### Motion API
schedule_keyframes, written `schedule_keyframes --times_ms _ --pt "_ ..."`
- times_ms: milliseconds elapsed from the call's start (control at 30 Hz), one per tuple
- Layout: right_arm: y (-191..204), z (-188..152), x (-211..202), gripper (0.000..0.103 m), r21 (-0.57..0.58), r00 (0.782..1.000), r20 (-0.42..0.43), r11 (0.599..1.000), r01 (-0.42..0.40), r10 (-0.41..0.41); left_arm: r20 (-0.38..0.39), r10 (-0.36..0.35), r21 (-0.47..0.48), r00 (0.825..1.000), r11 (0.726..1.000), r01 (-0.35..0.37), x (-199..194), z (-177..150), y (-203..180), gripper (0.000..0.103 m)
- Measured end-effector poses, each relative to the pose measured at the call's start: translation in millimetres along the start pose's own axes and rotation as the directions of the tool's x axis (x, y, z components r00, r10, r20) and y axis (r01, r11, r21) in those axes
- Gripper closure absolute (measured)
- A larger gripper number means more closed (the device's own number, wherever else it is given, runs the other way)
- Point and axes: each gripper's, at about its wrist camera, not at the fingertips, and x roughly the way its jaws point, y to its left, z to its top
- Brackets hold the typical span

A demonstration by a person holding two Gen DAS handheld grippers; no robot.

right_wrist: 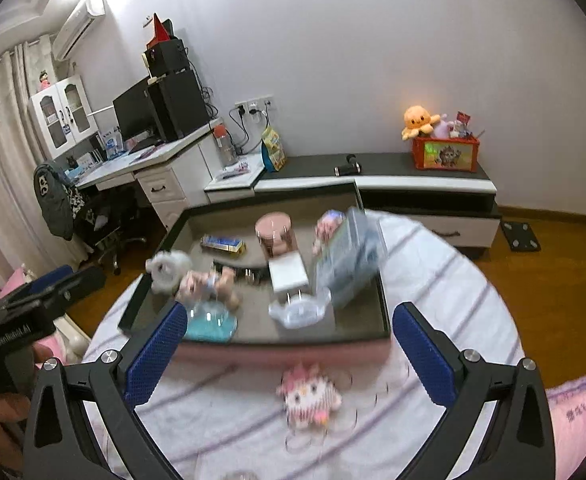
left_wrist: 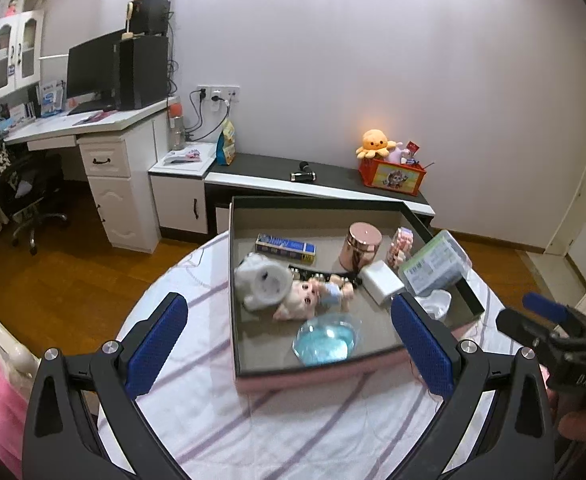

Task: Organize rigid objects
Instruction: 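Move both tools back toward the glass bottle and white-pink block figure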

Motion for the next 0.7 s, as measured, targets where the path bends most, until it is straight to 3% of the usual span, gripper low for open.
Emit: schedule_keyframes --times_ms 333,700 --pt "-20 -46 -15 0.000 0.041 0.998 -0.039 0.998 0.040 -0.039 -0.044 0.008 -0.015 0.999 1.000 -0.009 -15 -39 1 0.000" --pt "-31 -61 -15 0.000 0.074 0.997 -0.057 0.996 0.049 -0.045 -0.079 -0.001 0.003 0.997 1.000 0.002 -22 -61 -14 0.000"
